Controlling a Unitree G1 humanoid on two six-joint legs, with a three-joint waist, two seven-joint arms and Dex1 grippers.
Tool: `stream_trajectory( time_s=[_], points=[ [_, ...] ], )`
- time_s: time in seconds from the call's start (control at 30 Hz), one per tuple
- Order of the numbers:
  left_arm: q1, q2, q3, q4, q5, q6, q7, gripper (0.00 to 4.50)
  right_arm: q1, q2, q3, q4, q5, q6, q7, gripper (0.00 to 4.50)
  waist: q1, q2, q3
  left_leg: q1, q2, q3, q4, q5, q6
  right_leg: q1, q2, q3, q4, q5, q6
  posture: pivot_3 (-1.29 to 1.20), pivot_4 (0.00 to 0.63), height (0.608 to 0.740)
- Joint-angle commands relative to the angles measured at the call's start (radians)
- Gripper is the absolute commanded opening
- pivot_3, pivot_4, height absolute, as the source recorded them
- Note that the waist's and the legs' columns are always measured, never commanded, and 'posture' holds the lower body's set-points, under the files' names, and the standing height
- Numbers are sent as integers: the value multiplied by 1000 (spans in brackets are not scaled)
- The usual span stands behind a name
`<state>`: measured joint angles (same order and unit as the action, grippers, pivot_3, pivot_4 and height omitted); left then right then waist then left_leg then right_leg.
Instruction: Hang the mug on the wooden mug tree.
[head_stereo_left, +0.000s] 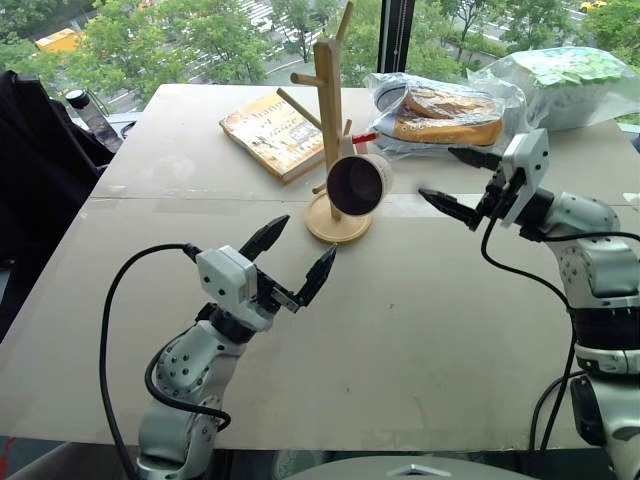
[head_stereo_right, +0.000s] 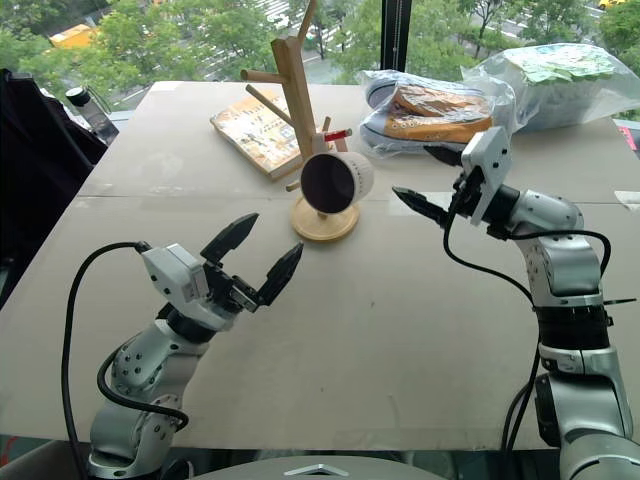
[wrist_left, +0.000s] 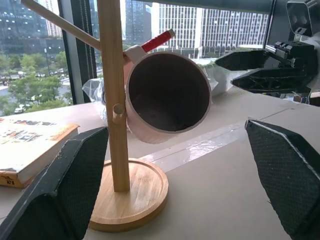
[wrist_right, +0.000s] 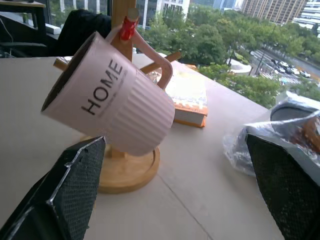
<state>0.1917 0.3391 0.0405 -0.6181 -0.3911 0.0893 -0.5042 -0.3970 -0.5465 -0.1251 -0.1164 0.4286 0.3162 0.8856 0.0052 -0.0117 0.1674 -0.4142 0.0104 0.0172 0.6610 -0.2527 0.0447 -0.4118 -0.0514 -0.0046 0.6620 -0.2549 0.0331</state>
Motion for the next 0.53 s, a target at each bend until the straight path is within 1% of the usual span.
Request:
stream_trajectory(
  time_s=[0.03,0.1,0.2,0.3,0.4,0.53],
  points=[
    [44,40,26,11,29,8,-8,4500,192,-13,-85,-158,51,11,-27,4424,3,0,0,0,0,0,0,0,0,0,0,0,0,0,0,0,150,740],
    [67,67,23,31,38,25,-21,4500,325,-2,-107,-211,65,13,-42,4424,3,1,0,1,0,0,0,0,0,0,0,0,0,0,0,0,150,740],
    [96,94,11,52,48,60,-29,4500,461,6,-112,-247,63,-8,-45,4424,3,1,0,0,0,1,4,0,0,1,2,1,1,0,0,0,150,740],
    [129,122,-16,83,82,95,-34,4500,586,22,-112,-210,21,-91,-42,4424,5,1,-1,1,1,1,7,0,0,2,3,1,1,0,0,0,150,740],
    [155,133,-27,104,91,109,-47,4500,644,36,-113,-140,-21,-188,-36,4424,4,1,-1,1,1,2,9,0,0,3,4,3,1,-1,0,0,150,740],
    [167,141,-32,125,108,99,-62,4500,657,56,-116,-71,-36,-269,-44,4424,5,1,-1,2,1,3,9,0,1,3,4,4,1,0,0,0,150,740]
  ],
)
